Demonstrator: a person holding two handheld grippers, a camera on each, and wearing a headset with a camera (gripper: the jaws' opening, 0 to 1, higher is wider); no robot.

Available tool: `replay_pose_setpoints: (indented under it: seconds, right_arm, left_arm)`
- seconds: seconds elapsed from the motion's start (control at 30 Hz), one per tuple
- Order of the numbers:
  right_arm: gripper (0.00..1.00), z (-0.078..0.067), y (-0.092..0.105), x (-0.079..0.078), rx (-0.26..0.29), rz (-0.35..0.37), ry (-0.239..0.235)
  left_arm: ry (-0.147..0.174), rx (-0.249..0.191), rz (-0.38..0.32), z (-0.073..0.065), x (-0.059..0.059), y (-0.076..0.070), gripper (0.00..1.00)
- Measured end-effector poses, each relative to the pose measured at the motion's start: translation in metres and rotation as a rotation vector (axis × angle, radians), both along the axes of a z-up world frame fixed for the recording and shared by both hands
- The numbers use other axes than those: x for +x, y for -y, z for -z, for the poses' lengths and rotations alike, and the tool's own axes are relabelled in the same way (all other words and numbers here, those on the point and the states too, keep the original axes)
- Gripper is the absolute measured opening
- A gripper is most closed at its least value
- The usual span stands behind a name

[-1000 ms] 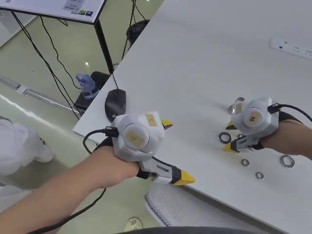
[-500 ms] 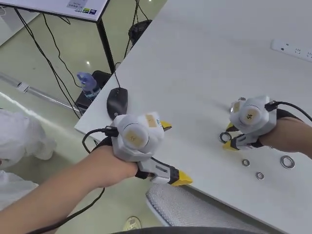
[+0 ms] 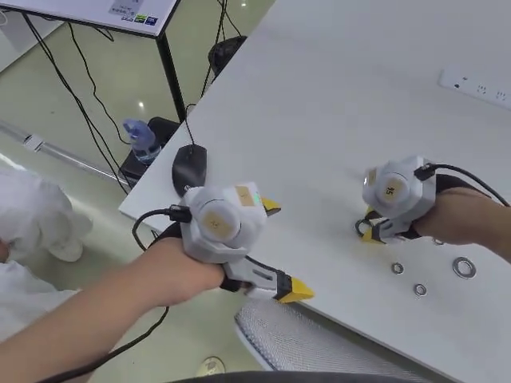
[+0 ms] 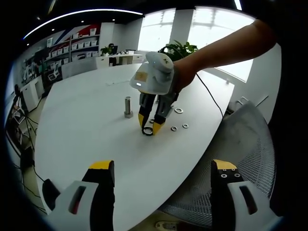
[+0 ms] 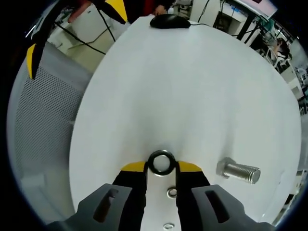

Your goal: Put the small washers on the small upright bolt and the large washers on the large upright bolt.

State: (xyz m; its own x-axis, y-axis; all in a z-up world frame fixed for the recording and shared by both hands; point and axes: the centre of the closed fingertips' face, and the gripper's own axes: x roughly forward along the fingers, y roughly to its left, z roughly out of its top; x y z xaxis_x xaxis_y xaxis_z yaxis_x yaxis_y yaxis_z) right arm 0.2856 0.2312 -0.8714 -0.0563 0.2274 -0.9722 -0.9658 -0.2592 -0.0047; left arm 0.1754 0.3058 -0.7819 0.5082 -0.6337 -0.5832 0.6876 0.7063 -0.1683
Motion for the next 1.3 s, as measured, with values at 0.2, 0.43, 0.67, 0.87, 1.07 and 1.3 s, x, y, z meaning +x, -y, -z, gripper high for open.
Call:
replay_pose_setpoints:
  seconds: [0.2,0.43,0.67,0.87,1.07,1.3]
  right_arm:
    - [0.22,0.0,0.0,0.0,0.001,0.039,0.0]
    - [0.22,-0.001,0.0,0.001,0.023,0.072,-0.009]
    - [0.22,-0.005,0.005,0.003,0.019,0.093,-0.028]
    - [0.22,-0.012,0.015,0.003,0.012,0.113,-0.039]
    - [0.22,-0.021,0.026,0.01,0.016,0.151,-0.034]
    - [0.22,-0.037,0.035,0.016,0.032,0.192,-0.045]
  left_arm:
    - [-0.003,-0.005,0.0,-0.002,0.0,0.001,0.82]
    - [0.004,0.002,-0.003,-0.003,0.002,-0.003,0.83]
    - [0.002,0.009,0.001,-0.002,0.002,-0.003,0.82]
    - [0.006,0.003,-0.002,-0.005,0.005,0.0,0.83]
    - [0.019,0.001,-0.005,-0.008,0.009,0.0,0.85]
    - [0.018,0.001,-0.02,-0.006,0.011,-0.003,0.88]
